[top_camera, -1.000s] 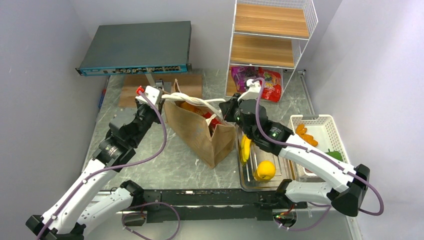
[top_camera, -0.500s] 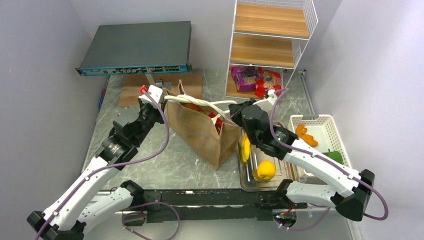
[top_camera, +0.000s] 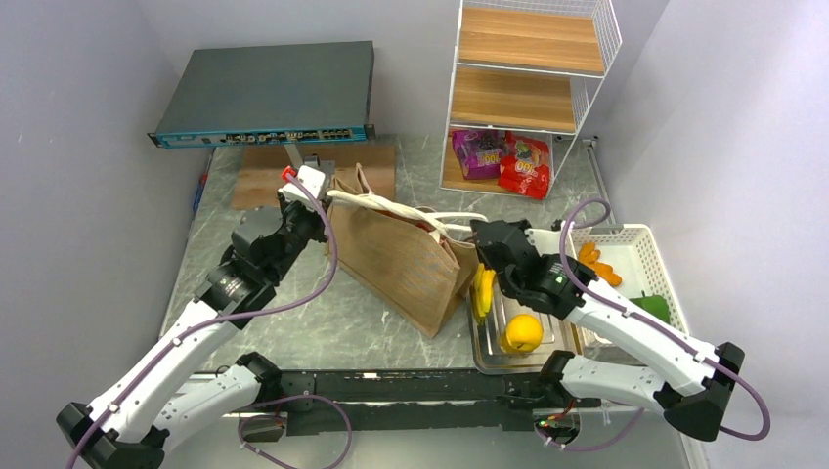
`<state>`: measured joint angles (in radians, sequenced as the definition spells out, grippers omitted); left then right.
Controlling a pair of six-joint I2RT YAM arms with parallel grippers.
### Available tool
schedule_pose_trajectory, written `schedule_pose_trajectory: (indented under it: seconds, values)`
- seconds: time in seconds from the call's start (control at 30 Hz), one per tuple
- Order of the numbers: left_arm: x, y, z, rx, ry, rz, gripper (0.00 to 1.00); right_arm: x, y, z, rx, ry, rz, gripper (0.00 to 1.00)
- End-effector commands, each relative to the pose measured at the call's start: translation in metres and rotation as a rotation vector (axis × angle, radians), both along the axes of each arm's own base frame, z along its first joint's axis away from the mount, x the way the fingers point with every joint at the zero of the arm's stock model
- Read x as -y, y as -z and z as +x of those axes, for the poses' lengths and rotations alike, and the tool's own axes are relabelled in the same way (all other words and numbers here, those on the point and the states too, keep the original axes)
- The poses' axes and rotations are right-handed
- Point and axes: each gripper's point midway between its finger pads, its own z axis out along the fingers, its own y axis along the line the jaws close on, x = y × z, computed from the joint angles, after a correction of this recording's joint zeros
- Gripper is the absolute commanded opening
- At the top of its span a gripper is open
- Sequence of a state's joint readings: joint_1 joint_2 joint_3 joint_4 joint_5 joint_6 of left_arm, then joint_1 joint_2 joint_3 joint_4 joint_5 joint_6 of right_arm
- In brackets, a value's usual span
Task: Place the food into the grocery bag and tie it
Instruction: Tie the grocery bag at the center of the board.
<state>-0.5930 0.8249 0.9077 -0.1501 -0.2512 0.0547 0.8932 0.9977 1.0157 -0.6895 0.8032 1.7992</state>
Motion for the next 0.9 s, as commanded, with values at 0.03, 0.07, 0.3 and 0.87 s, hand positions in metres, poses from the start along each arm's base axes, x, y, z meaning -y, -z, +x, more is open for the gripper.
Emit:
schedule_pose_trajectory:
  seconds: [0.03,0.07,0.3,0.87]
  values:
    - [-0.093,-0.041,0.007,0.12,-0.464,-0.028,0.0,0.114,-0.001,-0.013,0.107,0.427,-0.122,0.0]
    - [-0.093,-0.041,0.007,0.117,-0.466,-0.027,0.0,0.115,0.001,-0.013,0.106,0.433,-0.12,0.0]
    - [-0.103,-0.038,0.009,0.11,-0.526,-0.013,0.0,0.125,0.011,-0.019,0.093,0.48,-0.117,0.0]
    - [-0.149,-0.037,0.007,0.107,-0.711,-0.015,0.0,0.154,0.027,-0.039,0.092,0.56,-0.094,0.0]
